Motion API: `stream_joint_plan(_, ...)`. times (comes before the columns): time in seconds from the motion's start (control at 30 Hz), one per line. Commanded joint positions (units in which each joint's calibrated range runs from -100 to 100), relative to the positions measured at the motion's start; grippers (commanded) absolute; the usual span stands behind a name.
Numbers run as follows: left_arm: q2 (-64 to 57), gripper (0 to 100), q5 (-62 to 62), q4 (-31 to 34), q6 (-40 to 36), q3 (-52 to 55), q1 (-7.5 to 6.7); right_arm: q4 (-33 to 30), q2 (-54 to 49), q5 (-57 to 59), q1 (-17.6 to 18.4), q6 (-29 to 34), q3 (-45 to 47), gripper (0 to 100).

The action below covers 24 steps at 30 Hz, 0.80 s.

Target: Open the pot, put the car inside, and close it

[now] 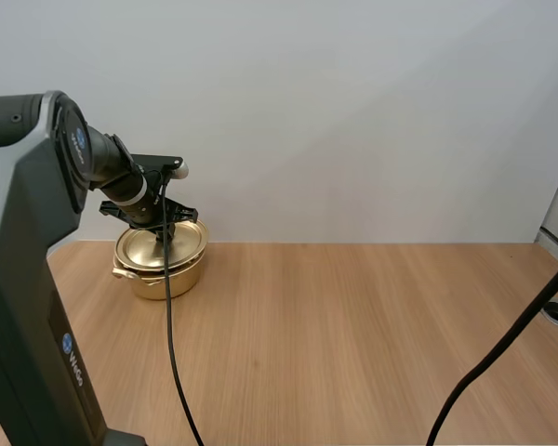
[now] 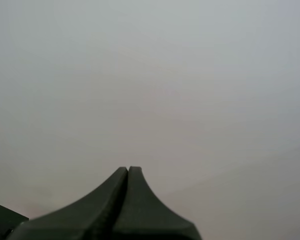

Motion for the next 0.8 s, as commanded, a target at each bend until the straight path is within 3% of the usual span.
stream_joint_plan(0.0, 0.2, 0, 0.0, 0.0, 0.0, 0.0, 0.04, -0.1, 0.0, 0.0, 0.0, 0.0, 0.0, 0)
stream_joint_plan(0.77, 4.1, 0, 0.8, 0.1, -1.2, 0.0, 0.04, -0.1, 0.0, 0.0, 0.0, 0.0, 0.0, 0)
